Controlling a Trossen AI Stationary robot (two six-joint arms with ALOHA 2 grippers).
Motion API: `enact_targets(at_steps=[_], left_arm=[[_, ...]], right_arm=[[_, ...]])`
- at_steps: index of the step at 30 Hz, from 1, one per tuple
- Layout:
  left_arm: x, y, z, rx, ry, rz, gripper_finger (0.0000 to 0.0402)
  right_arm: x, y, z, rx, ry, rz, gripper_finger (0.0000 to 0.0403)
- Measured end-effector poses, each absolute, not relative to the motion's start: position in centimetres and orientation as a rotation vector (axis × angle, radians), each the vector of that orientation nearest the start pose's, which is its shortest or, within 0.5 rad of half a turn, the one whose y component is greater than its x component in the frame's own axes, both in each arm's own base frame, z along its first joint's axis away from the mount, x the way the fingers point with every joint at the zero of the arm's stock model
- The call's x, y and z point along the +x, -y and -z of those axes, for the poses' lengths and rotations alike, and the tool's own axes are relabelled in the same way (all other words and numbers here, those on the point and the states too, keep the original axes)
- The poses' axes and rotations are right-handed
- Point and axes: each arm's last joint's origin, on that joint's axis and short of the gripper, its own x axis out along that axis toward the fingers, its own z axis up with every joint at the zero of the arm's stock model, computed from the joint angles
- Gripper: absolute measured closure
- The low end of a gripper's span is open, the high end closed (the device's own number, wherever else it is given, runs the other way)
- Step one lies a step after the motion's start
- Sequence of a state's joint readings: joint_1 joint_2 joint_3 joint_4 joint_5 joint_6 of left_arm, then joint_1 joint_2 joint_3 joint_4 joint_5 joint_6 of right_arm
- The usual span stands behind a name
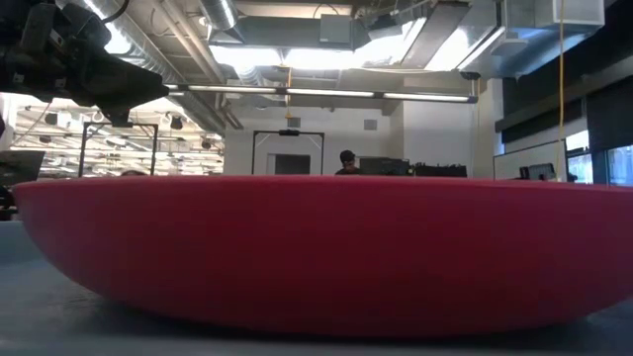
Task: Pick and place plate/cup/fork/spoon on tray
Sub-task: Put the red cup on the right of the blue tray
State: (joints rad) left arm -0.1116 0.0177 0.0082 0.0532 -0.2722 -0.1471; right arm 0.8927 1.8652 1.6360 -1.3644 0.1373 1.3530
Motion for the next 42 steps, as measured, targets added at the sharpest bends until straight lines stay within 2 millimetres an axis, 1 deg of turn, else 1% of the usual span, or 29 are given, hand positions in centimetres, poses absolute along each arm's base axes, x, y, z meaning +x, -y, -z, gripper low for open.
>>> enact_targets(at_steps=[9, 18, 26, 42], left_arm=[[9.74, 0.31, -16.99, -0.155, 0.054, -0.157, 0.0287], [9.74, 0.31, -17.00, -0.155, 0.055, -0.157, 0.0287], [9.74, 0.31, -17.00, -0.155, 0.054, -0.157, 0.0287], [9.74, 0.31, -16.99, -0.155, 0.054, -0.157, 0.0287]], right_arm=[[22.11, -26.84, -26.23, 0.323, -1.468, 0.397, 0.0395], [22.14, -26.85, -26.23, 0.325, -1.467, 0.395, 0.0362], [22.11, -26.80, -26.23, 0.317, -1.468, 0.397, 0.0359], [22.54, -25.91, -26.27, 0.176, -1.446, 0.372, 0.0358]])
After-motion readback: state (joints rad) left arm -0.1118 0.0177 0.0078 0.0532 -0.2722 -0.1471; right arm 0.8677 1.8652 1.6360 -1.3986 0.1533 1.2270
